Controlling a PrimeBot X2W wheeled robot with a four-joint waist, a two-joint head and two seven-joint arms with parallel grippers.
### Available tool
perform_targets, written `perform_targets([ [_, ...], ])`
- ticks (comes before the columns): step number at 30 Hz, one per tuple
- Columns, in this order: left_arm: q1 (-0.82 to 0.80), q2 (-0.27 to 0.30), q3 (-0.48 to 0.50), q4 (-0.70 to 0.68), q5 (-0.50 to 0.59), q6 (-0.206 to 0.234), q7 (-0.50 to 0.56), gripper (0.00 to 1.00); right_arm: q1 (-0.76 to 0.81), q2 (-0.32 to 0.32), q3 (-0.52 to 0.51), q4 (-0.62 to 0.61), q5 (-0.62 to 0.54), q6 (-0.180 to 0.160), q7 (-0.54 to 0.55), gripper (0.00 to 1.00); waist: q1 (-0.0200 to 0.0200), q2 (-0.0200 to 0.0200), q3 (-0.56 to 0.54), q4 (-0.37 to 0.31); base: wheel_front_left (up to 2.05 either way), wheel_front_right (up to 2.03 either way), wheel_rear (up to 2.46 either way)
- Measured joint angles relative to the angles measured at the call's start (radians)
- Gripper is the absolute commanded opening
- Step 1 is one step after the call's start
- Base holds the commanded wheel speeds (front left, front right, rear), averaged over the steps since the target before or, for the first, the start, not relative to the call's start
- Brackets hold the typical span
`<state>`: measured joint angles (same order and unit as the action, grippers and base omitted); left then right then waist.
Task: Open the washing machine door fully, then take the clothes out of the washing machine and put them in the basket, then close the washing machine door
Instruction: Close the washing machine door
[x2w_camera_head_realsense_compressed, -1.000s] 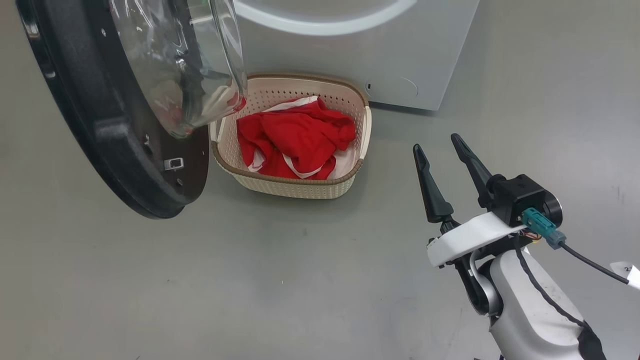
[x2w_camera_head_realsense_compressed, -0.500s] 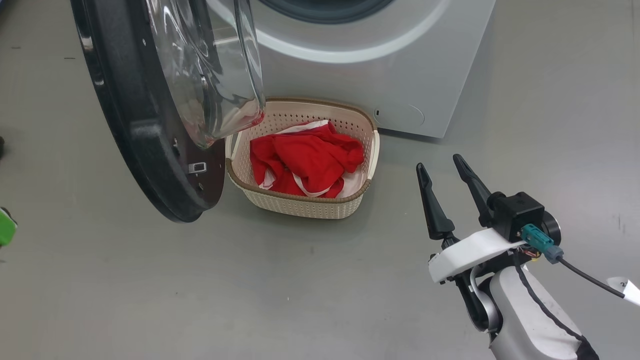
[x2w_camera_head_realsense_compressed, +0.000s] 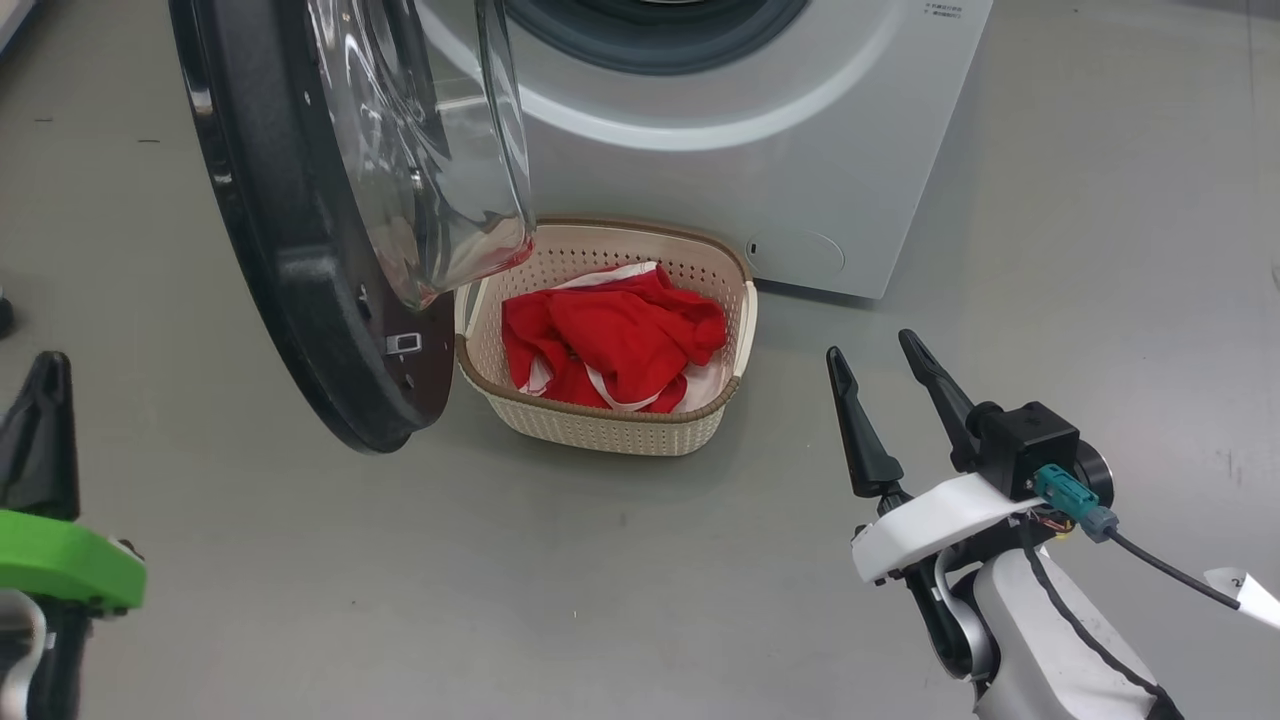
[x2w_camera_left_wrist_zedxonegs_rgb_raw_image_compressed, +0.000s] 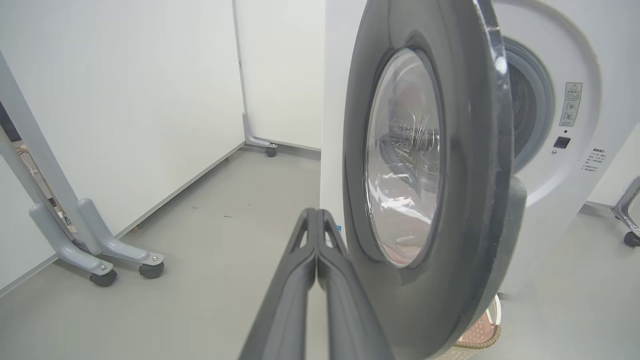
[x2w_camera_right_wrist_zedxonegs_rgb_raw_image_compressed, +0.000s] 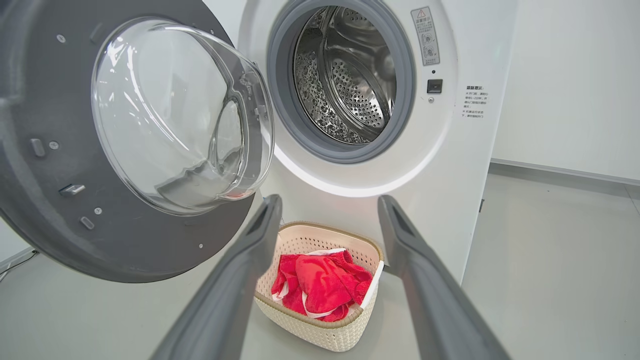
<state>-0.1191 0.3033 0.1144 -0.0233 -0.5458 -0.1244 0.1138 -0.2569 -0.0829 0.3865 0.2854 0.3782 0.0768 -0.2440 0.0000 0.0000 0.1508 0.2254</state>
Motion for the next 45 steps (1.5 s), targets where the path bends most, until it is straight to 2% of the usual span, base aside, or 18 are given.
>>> perform_targets([
  [6,0.059,-0.005,-0.059,0.007,0.046,0.000,-0.130,0.00,0.000,0.003,0.006,0.000,0.000,0.000,-0.001,1.00,0.0000,0.0000,-0.009,-0.003,0.00,0.00,0.00],
  [8,0.077,-0.004,-0.082,0.012,0.062,-0.001,-0.171,0.22,0.001,0.004,0.008,0.000,0.000,0.001,-0.001,1.00,0.0000,0.0000,-0.012,-0.004,0.00,0.00,0.00],
  [9,0.084,-0.004,-0.091,0.014,0.074,-0.001,-0.189,0.45,0.001,0.004,0.009,0.000,0.000,0.001,-0.001,1.00,0.0000,0.0000,-0.013,-0.005,0.00,0.00,0.00],
  [10,0.091,-0.005,-0.095,0.019,0.082,-0.001,-0.206,0.59,0.002,0.004,0.009,0.000,0.000,0.001,-0.001,1.00,0.0000,0.0000,-0.015,-0.006,0.00,0.00,0.00],
  [11,0.096,-0.009,-0.096,0.026,0.083,-0.001,-0.220,0.88,0.003,0.004,0.010,0.000,0.000,0.001,-0.001,1.00,0.0000,0.0000,-0.016,-0.007,0.00,0.00,0.00],
  [12,0.102,-0.013,-0.100,0.035,0.083,-0.001,-0.234,1.00,0.005,0.005,0.010,0.000,0.000,0.001,-0.001,1.00,0.0000,0.0000,-0.017,-0.008,0.00,0.00,0.00],
  [24,0.140,-0.007,-0.186,0.092,0.133,-0.002,-0.328,1.00,0.017,0.008,0.012,0.000,0.003,0.001,-0.001,1.00,0.0000,0.0000,-0.025,-0.018,0.00,0.00,0.00],
  [45,0.139,-0.017,-0.193,0.147,0.146,-0.002,-0.361,1.00,0.019,0.011,0.003,-0.002,0.008,0.001,-0.001,1.00,0.0000,0.0000,-0.022,-0.013,0.00,0.00,0.00],
])
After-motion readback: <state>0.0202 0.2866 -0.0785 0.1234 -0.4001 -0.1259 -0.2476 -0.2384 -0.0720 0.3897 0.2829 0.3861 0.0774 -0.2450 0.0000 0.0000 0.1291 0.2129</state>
